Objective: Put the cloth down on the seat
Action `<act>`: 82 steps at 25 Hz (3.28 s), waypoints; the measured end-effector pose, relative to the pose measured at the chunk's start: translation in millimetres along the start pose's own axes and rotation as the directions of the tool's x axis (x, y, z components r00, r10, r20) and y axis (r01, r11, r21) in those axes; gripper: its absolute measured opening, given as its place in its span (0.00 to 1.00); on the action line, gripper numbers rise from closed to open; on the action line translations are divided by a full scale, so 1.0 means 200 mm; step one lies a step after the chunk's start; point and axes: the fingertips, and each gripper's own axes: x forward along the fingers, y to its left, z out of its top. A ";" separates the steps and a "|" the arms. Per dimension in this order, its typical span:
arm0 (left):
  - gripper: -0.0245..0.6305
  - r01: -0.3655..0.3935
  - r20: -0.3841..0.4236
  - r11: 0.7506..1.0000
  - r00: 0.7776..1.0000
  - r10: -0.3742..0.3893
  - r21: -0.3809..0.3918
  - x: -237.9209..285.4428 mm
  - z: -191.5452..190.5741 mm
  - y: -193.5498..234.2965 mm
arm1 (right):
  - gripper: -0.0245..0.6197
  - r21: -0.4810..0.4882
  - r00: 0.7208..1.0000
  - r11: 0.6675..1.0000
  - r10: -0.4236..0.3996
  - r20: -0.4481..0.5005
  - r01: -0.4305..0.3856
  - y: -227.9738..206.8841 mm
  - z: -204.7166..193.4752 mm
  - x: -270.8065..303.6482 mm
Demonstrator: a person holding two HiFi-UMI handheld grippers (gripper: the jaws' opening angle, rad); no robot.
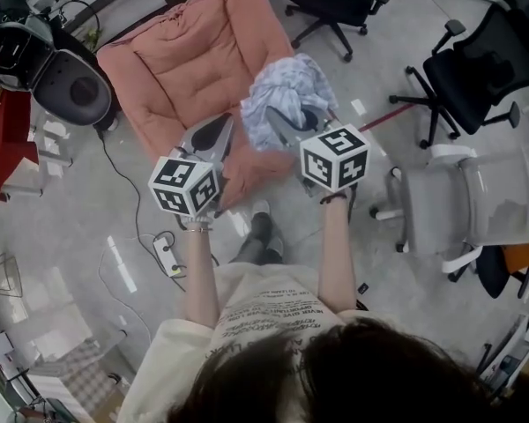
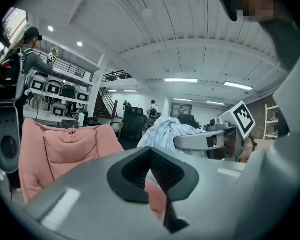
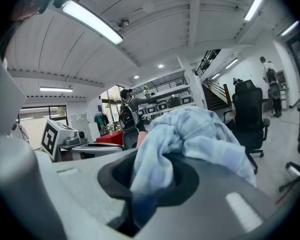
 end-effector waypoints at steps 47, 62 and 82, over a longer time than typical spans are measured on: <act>0.03 -0.069 -0.255 0.946 0.967 -0.015 -0.316 0.93 -0.73 1.03 | 0.15 0.088 0.881 0.982 0.191 -0.434 -0.169 -0.84 -0.52 1.33; 0.03 -0.126 -0.359 0.912 0.933 -0.024 -0.390 1.07 -1.11 1.19 | 0.15 0.112 0.785 0.979 0.204 -0.585 -0.171 -1.00 -0.99 1.58; 0.03 -0.167 -0.369 0.878 0.929 -0.012 -0.449 1.10 -1.49 1.10 | 0.16 0.066 0.652 0.989 0.137 -0.746 -0.133 -1.10 -1.48 1.61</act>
